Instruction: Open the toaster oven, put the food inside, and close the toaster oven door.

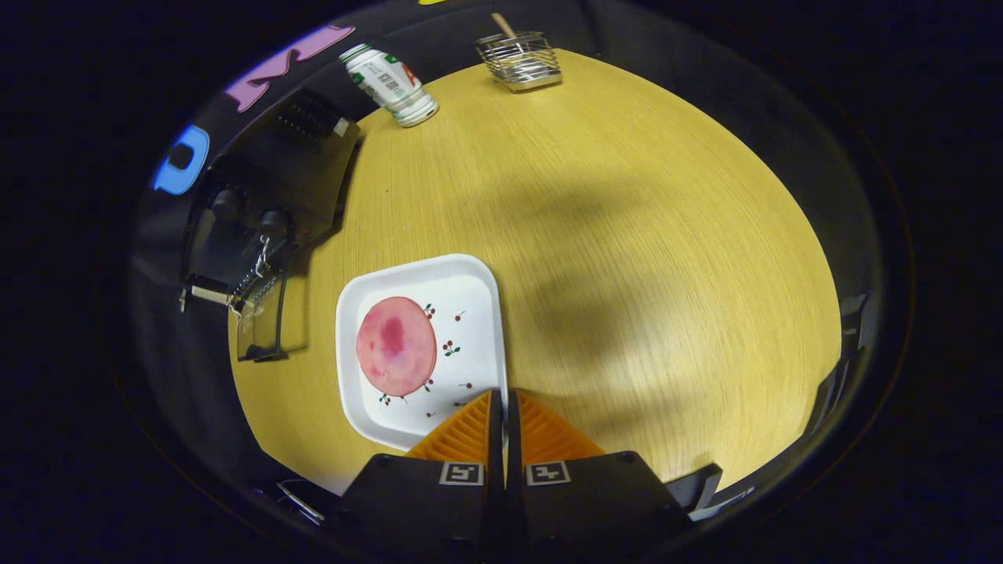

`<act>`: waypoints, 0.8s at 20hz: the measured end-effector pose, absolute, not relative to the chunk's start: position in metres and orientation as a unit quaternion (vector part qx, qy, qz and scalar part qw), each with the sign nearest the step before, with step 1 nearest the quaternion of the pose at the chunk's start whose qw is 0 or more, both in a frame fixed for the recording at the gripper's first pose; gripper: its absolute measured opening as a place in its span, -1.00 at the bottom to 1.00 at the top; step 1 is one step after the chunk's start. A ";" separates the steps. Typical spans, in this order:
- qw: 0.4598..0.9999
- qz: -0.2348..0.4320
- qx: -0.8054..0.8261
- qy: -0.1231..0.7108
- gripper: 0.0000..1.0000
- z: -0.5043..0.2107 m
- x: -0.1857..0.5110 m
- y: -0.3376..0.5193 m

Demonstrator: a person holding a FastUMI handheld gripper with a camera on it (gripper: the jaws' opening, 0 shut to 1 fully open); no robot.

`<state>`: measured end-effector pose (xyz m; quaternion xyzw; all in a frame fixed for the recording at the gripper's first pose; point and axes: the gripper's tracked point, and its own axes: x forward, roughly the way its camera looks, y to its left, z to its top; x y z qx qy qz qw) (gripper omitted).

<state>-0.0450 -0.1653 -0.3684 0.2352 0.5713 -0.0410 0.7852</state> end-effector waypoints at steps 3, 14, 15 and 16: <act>0.777 -0.053 0.308 0.547 -0.89 -0.359 -0.055 -0.147; 0.750 -0.106 0.480 0.443 -0.90 -0.318 -0.102 -0.112; 0.748 -0.114 0.486 0.437 -0.90 -0.318 -0.107 -0.112; 0.747 -0.121 0.487 0.435 -0.90 -0.320 -0.114 -0.112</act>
